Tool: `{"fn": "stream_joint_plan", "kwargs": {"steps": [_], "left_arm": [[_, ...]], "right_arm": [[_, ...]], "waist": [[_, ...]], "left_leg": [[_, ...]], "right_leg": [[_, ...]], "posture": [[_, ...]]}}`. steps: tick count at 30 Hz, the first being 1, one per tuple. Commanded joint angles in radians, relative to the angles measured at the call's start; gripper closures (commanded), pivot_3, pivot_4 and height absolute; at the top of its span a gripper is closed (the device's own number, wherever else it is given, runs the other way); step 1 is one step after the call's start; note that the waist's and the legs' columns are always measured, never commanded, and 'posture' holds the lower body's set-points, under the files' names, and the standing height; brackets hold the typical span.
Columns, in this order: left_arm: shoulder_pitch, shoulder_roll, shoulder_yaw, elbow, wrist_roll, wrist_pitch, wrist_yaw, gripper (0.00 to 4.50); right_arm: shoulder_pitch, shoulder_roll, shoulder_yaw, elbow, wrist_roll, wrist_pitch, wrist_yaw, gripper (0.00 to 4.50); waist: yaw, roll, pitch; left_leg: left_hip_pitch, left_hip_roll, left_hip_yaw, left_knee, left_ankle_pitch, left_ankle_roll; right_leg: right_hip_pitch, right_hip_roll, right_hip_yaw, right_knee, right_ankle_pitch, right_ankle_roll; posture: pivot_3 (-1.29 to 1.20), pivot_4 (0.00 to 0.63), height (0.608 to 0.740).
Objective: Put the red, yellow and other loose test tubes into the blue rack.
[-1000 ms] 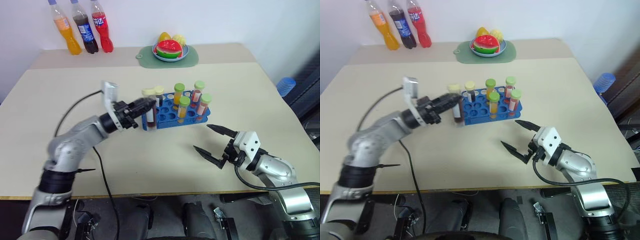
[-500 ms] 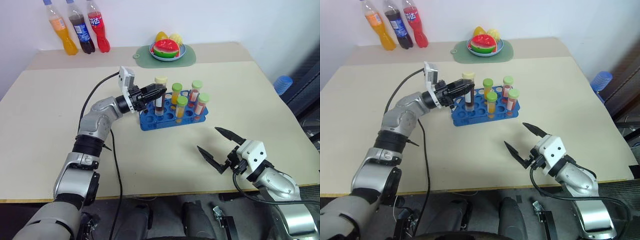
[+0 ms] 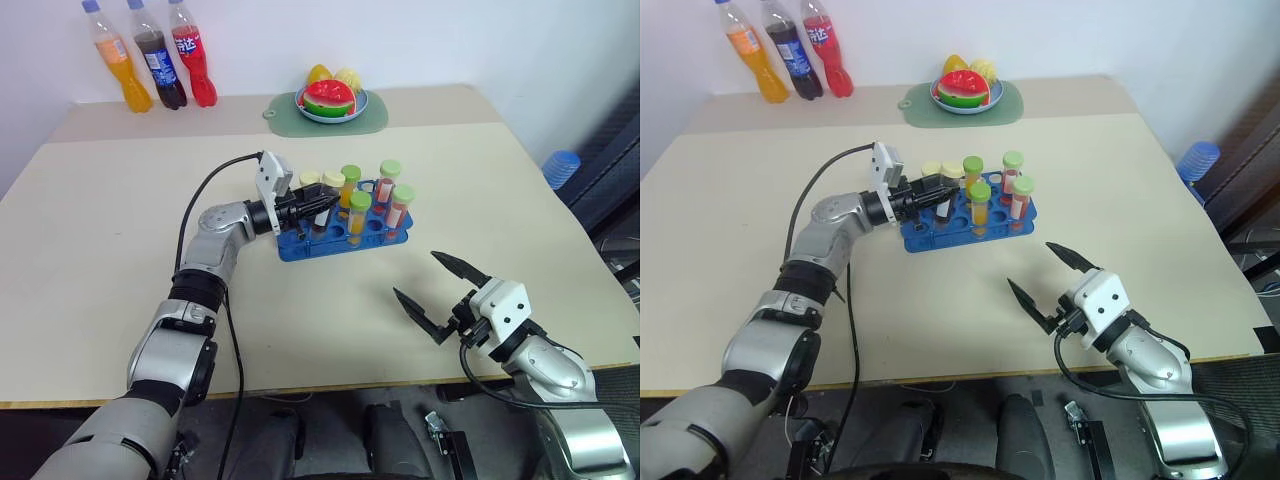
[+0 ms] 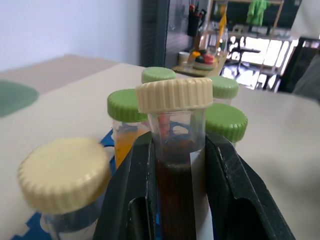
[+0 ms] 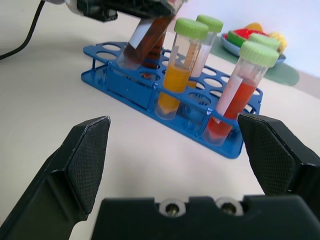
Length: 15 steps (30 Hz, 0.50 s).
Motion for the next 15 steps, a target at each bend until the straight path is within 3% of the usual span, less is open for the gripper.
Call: {"fn": "stream_joint_plan", "kwargs": {"steps": [1, 8, 9, 15], "left_arm": [[0.034, 0.007, -0.003, 0.02, 0.053, -0.052, -0.002, 3.75], [0.074, -0.018, 0.045, -0.05, 0.036, -0.05, 0.063, 0.2], [0.087, -0.016, 0.049, -0.079, 0.017, -0.013, 0.047, 0.02], [0.228, 0.028, 0.086, -0.346, -0.029, 0.092, 0.069, 0.02]], "right_arm": [[-0.008, 0.004, 0.001, -0.018, 0.001, -0.016, 0.001, 0.0], [-0.01, 0.0, -0.004, -0.012, 0.008, -0.014, 0.008, 0.0], [-0.012, -0.002, -0.005, -0.008, 0.008, -0.014, 0.011, 0.0], [-0.024, 0.001, -0.006, -0.001, 0.021, 0.002, 0.02, 0.0]], "waist": [[-0.001, 0.0, 0.0], [-0.002, 0.0, 0.0], [-0.001, 0.0, 0.0], [-0.007, 0.0, 0.0]], "left_leg": [[0.001, 0.0, 0.0, 0.0, 0.0, 0.001], [-0.001, 0.0, -0.002, 0.0, -0.001, 0.003], [-0.002, 0.0, -0.002, 0.0, -0.001, 0.002], [-0.002, 0.001, -0.001, -0.001, 0.001, -0.002]], "right_leg": [[0.0, 0.0, 0.0, 0.0, 0.0, 0.0], [-0.002, 0.0, 0.0, 0.001, 0.0, 0.0], [-0.003, 0.0, 0.0, 0.001, 0.0, 0.0], [-0.003, 0.0, 0.0, 0.001, 0.0, 0.0]], "posture": [[0.0, 0.15, 0.74], [0.0, 0.15, 0.74], [0.0, 0.15, 0.74], [0.0, 0.15, 0.74]]}}
